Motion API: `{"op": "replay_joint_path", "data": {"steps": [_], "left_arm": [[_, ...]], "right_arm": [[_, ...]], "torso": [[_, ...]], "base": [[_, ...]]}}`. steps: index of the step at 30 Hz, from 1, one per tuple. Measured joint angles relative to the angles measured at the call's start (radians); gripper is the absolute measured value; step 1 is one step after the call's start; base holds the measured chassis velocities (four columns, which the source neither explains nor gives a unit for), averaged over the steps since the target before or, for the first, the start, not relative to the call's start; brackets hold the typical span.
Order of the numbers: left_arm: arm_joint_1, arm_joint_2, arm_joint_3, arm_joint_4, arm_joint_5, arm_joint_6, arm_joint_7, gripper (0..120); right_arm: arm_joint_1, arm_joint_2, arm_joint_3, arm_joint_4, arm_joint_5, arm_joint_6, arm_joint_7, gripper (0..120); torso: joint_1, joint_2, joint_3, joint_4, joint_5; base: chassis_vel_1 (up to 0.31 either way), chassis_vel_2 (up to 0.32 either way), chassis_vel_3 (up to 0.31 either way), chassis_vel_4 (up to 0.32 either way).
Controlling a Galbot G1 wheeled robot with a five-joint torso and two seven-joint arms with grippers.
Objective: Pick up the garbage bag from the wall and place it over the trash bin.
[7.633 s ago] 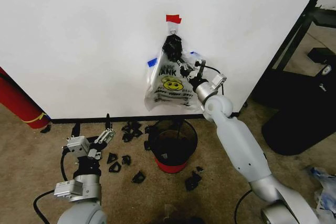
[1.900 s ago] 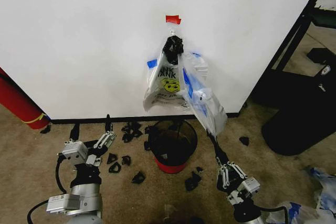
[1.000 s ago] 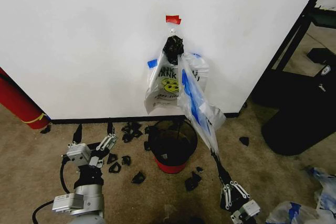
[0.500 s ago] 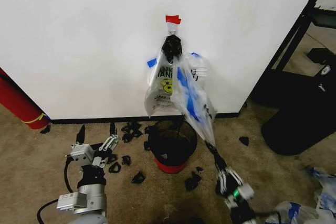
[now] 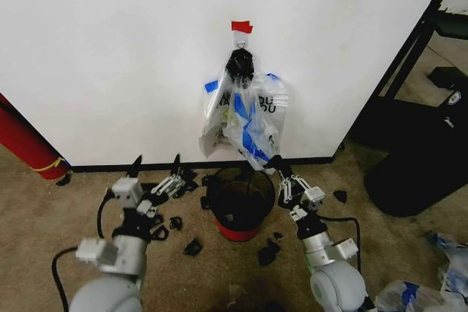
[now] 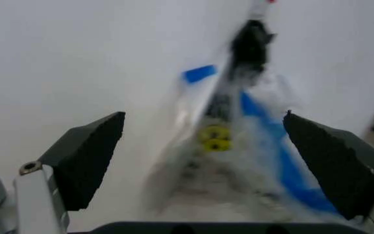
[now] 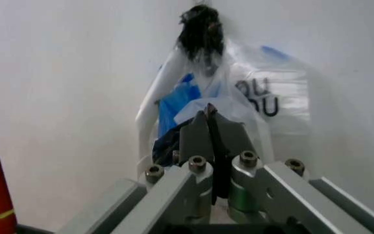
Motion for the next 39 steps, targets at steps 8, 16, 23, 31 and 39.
{"op": "replay_joint_path", "data": {"steps": [8, 16, 23, 31, 39], "left_arm": [[-0.436, 0.166, 0.235, 0.029, -0.466, 0.15, -0.048, 93], [-0.713, 0.101, 0.463, 0.273, -0.469, 0.152, -0.023, 91], [-0.743, 0.054, 0.505, 0.337, -0.498, 0.155, -0.015, 74], [-0.763, -0.012, 0.514, 0.408, -0.492, 0.149, -0.002, 57], [-0.777, -0.042, 0.555, 0.448, -0.475, 0.133, -0.004, 32]], "right_arm": [[0.017, 0.002, -0.008, -0.028, -0.007, -0.003, 0.006, 0], [-0.004, -0.008, 0.025, -0.003, 0.008, -0.01, 0.01, 0], [-0.015, -0.01, 0.036, -0.005, 0.013, -0.008, 0.01, 0], [-0.009, -0.007, 0.033, -0.009, 0.013, -0.009, 0.012, 0], [-0.015, -0.018, 0.035, -0.009, 0.016, -0.01, 0.012, 0]], "torso": [[0.0, 0.0, 0.0, 0.0005, 0.0002], [0.0, 0.0, 0.0, 0.0004, 0.0007], [0.0, 0.0, 0.0, 0.0007, 0.0007], [0.0, 0.0, 0.0, 0.0008, 0.0008], [0.0, 0.0, 0.0, 0.0006, 0.0008]], "base": [[0.0, 0.0, 0.0, 0.0], [0.0, 0.0, 0.0, 0.0], [0.0, 0.0, 0.0, 0.0], [0.0, 0.0, 0.0, 0.0], [0.0, 0.0, 0.0, 0.0]]}}
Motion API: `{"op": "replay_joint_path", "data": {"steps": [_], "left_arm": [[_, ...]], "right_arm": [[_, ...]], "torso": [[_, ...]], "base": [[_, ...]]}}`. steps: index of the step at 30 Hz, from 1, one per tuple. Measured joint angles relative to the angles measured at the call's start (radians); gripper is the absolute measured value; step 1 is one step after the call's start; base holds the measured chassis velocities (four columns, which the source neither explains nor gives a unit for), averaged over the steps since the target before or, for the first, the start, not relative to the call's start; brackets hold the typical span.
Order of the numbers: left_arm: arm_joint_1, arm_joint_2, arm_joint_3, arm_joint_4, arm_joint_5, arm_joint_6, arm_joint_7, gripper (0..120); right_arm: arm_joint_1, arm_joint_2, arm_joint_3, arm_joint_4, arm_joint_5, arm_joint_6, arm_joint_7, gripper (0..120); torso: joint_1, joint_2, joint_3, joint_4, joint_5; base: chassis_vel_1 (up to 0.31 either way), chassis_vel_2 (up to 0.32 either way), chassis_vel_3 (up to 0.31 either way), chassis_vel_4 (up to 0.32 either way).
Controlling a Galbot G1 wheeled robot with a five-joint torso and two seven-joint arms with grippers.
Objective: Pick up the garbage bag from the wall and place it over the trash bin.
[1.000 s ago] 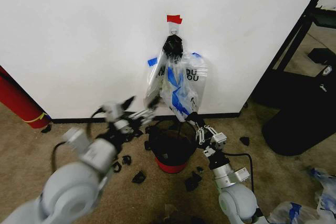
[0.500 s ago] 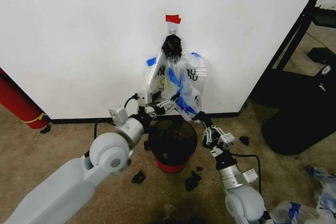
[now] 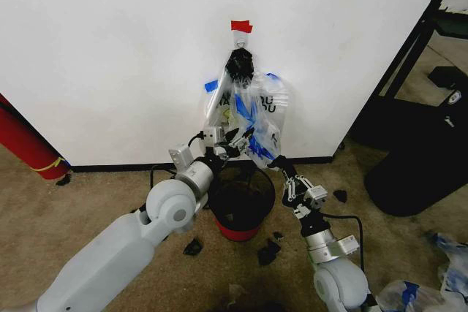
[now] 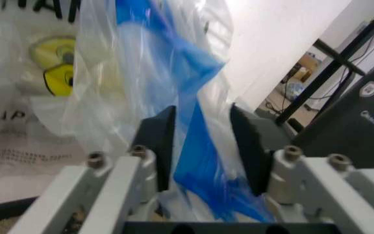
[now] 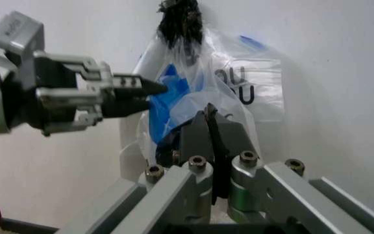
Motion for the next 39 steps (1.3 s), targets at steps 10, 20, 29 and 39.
{"op": "replay_joint_path", "data": {"steps": [10, 20, 29, 39], "left_arm": [[-0.024, -0.014, 0.026, 0.036, -0.004, -0.008, -0.004, 0], [0.018, -0.041, -0.036, 0.018, 0.003, -0.036, -0.026, 0], [0.216, 0.028, -0.217, -0.162, -0.01, -0.056, -0.041, 0], [0.287, 0.008, -0.238, -0.303, 0.014, -0.058, -0.052, 0]], "right_arm": [[-0.001, -0.01, 0.014, 0.004, 0.012, -0.002, 0.003, 0], [-0.001, -0.009, 0.024, -0.008, 0.017, 0.003, 0.027, 0], [-0.002, -0.006, 0.009, -0.027, 0.012, -0.036, 0.151, 0], [-0.092, -0.106, 0.045, 0.123, 0.077, -0.134, 0.253, 34]], "torso": [[0.0, 0.0, 0.0, 0.0001, 0.0], [0.0, 0.0, 0.0, -0.0003, 0.0], [0.0, 0.0, 0.0, 0.0001, -0.0001], [0.0, 0.0, 0.0, -0.0001, 0.0002]], "base": [[0.0, 0.0, 0.0, 0.0], [0.0, 0.0, 0.0, 0.0], [0.0, 0.0, 0.0, 0.0], [0.0, 0.0, 0.0, 0.0]]}}
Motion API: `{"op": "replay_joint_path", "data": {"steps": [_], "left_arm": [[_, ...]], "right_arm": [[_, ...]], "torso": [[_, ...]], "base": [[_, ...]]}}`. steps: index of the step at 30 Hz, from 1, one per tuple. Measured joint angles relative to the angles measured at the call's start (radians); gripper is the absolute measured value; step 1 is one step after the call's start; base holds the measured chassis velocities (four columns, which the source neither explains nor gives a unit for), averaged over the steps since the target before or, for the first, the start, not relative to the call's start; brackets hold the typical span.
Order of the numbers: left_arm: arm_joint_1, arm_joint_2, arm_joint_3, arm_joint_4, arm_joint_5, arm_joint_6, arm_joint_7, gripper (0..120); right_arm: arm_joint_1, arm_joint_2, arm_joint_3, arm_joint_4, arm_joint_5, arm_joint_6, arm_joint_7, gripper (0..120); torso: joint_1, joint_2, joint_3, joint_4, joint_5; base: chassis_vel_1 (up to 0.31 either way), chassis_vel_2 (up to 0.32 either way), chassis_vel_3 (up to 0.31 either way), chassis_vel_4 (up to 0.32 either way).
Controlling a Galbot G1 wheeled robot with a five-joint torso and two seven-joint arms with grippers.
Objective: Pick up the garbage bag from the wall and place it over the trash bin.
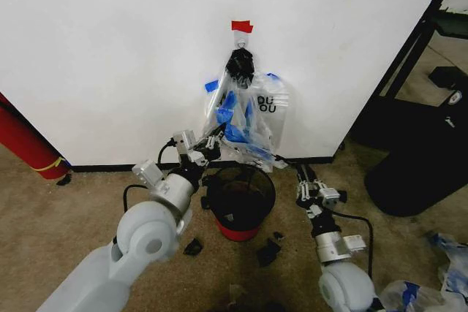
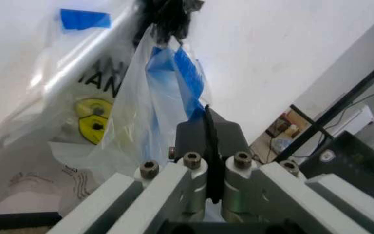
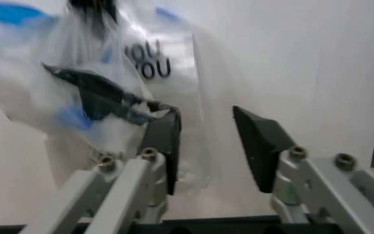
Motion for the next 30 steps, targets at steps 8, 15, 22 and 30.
{"op": "replay_joint_path", "data": {"steps": [8, 15, 22, 30], "left_arm": [[0.0, -0.044, 0.034, 0.036, 0.043, -0.002, 0.003, 0], [-0.002, -0.051, 0.039, 0.065, 0.063, -0.005, 0.003, 0], [-0.014, -0.048, 0.064, 0.069, 0.064, -0.005, 0.003, 0], [-0.053, -0.054, 0.103, 0.108, 0.063, -0.007, 0.009, 0]], "right_arm": [[-0.132, -0.155, 0.11, 0.226, 0.199, -0.083, -0.004, 63], [-0.115, -0.255, 0.165, 0.318, 0.481, -0.174, -0.043, 90], [0.041, -0.418, 0.143, 0.257, 0.707, -0.259, -0.086, 100], [0.296, -0.532, 0.044, 0.02, 0.846, -0.325, -0.219, 100]], "torso": [[0.0, 0.0, 0.0, 0.0, -0.0002], [0.0, 0.0, 0.0, 0.0001, -0.0002], [0.0, 0.0, 0.0, 0.0002, -0.0001], [0.0, 0.0, 0.0, -0.0004, -0.0001]], "base": [[0.0, 0.0, 0.0, 0.0], [0.0, 0.0, 0.0, 0.0], [0.0, 0.0, 0.0, 0.0], [0.0, 0.0, 0.0, 0.0]]}}
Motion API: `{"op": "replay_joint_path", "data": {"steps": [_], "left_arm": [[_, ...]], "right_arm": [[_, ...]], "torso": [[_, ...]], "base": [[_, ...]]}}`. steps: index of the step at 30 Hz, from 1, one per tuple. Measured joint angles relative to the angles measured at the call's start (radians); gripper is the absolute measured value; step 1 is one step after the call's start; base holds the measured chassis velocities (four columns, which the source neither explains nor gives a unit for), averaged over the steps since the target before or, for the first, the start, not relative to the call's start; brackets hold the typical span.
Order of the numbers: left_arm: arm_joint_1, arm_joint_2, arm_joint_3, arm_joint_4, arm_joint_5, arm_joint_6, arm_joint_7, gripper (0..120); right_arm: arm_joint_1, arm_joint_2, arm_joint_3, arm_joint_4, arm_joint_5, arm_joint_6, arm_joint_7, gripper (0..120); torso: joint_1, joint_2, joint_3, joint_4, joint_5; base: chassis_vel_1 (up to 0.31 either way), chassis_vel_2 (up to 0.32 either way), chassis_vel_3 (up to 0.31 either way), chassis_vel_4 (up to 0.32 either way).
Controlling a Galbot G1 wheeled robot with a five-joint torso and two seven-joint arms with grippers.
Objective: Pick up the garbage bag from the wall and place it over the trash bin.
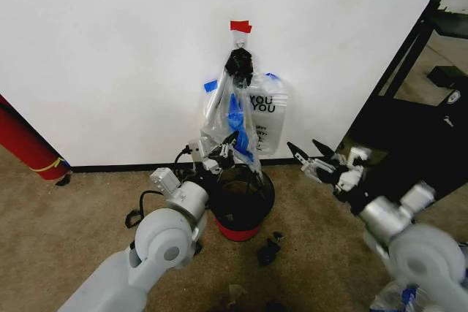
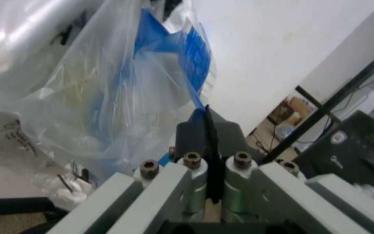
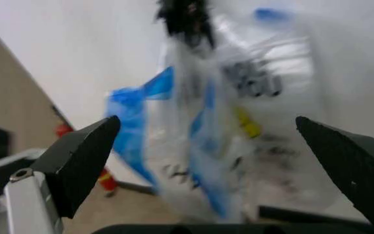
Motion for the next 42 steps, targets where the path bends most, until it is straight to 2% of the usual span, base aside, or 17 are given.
{"op": "replay_joint_path", "data": {"steps": [3, 4, 8, 11, 12, 14, 18, 19, 23, 24, 26, 27, 31, 33, 34, 39, 42], "left_arm": [[0.012, 0.008, -0.009, -0.003, 0.0, -0.002, 0.002, 0], [0.012, 0.008, -0.009, -0.003, 0.0, -0.002, 0.002, 0], [0.025, 0.012, -0.026, -0.014, 0.0, -0.002, 0.002, 0], [0.028, 0.009, -0.027, -0.019, 0.0, -0.003, 0.002, 0], [0.028, 0.009, -0.027, -0.019, 0.0, -0.003, 0.002, 0], [0.031, 0.008, -0.026, -0.023, 0.0, -0.002, 0.002, 0], [0.034, 0.015, -0.023, -0.026, 0.0, -0.002, 0.001, 0], [0.034, 0.015, -0.023, -0.026, 0.0, -0.002, 0.001, 0], [0.037, 0.021, -0.016, -0.033, -0.006, -0.002, 0.001, 0], [0.039, 0.019, -0.015, -0.034, -0.006, -0.002, 0.001, 0], [0.041, 0.014, -0.013, -0.034, -0.006, -0.002, 0.001, 0], [0.041, 0.011, -0.012, -0.034, -0.006, -0.002, 0.001, 0], [0.041, -0.001, -0.005, -0.027, -0.003, -0.003, 0.003, 0], [0.038, -0.004, -0.006, -0.027, -0.002, -0.004, 0.004, 0], [0.038, -0.004, -0.006, -0.027, -0.002, -0.004, 0.004, 0], [0.035, 0.001, -0.02, -0.024, -0.007, -0.004, 0.002, 0], [0.037, 0.002, -0.024, -0.022, -0.01, -0.004, 0.001, 0]], "right_arm": [[0.128, -0.021, -0.103, -0.079, -0.168, 0.011, -0.008, 100], [0.128, -0.021, -0.103, -0.079, -0.168, 0.011, -0.008, 100], [0.229, -0.029, -0.216, -0.11, -0.404, 0.034, -0.023, 100], [0.316, -0.029, -0.315, -0.123, -0.572, 0.041, -0.03, 90], [0.316, -0.029, -0.315, -0.123, -0.572, 0.041, -0.03, 90], [0.385, -0.021, -0.387, -0.132, -0.62, 0.023, -0.028, 82], [0.506, 0.028, -0.511, -0.192, -0.676, -0.001, -0.004, 73], [0.506, 0.028, -0.511, -0.192, -0.676, -0.001, -0.004, 73], [0.553, 0.07, -0.577, -0.287, -0.713, -0.01, -0.009, 58], [0.561, 0.077, -0.589, -0.304, -0.714, -0.015, -0.012, 52], [0.57, 0.084, -0.604, -0.319, -0.714, -0.02, -0.013, 52], [0.58, 0.092, -0.618, -0.332, -0.716, -0.023, -0.013, 43], [0.631, 0.151, -0.679, -0.39, -0.73, -0.027, 0.009, 28], [0.644, 0.179, -0.691, -0.41, -0.728, -0.027, 0.037, 18], [0.644, 0.179, -0.691, -0.41, -0.728, -0.027, 0.037, 18], [0.633, 0.2, -0.669, -0.417, -0.683, -0.026, 0.079, 0], [0.623, 0.208, -0.654, -0.417, -0.662, -0.027, 0.094, 0]], "torso": [[0.0, 0.0, 0.0, 0.0006, 0.0003], [0.0, 0.0, 0.0, 0.0006, 0.0003], [0.0, 0.0, 0.0, 0.0008, -0.0002], [0.0, 0.0, 0.0, 0.0003, 0.0], [0.0, 0.0, 0.0, 0.0003, 0.0], [0.0, 0.0, 0.0, 0.0006, -0.0003], [0.0, 0.0, 0.0, 0.0008, -0.0003], [0.0, 0.0, 0.0, 0.0008, -0.0003], [0.0, 0.0, 0.0, 0.0006, -0.0001], [0.0, 0.0, 0.0, 0.0004, -0.0001], [0.0, 0.0, 0.0, 0.0003, -0.0002], [0.0, 0.0, 0.0, 0.0002, -0.0001], [0.0, 0.0, 0.0, 0.0008, -0.0002], [0.0, 0.0, 0.0, 0.0009, -0.0002], [0.0, 0.0, 0.0, 0.0009, -0.0002], [0.0, 0.0, 0.0, 0.0005, -0.0003], [0.0, 0.0, 0.0, 0.0004, -0.0002]], "base": [[0.0, 0.0, 0.0, 0.0], [0.0, 0.0, 0.0, 0.0], [0.0, 0.0, 0.0, 0.0], [0.0, 0.0, 0.0, 0.0], [0.0, 0.0, 0.0, 0.0], [0.0, 0.0, 0.0, 0.0], [0.0, 0.0, 0.0, 0.0], [0.0, 0.0, 0.0, 0.0], [0.0, 0.0, 0.0, 0.0], [0.0, 0.0, 0.0, 0.0], [0.0, 0.0, 0.0, 0.0], [0.0, 0.0, 0.0, 0.0], [0.0, 0.0, 0.0, 0.0], [0.0, 0.0, 0.0, 0.0], [0.0, 0.0, 0.0, 0.0], [0.0, 0.0, 0.0, 0.0], [0.0, 0.0, 0.0, 0.0]]}}
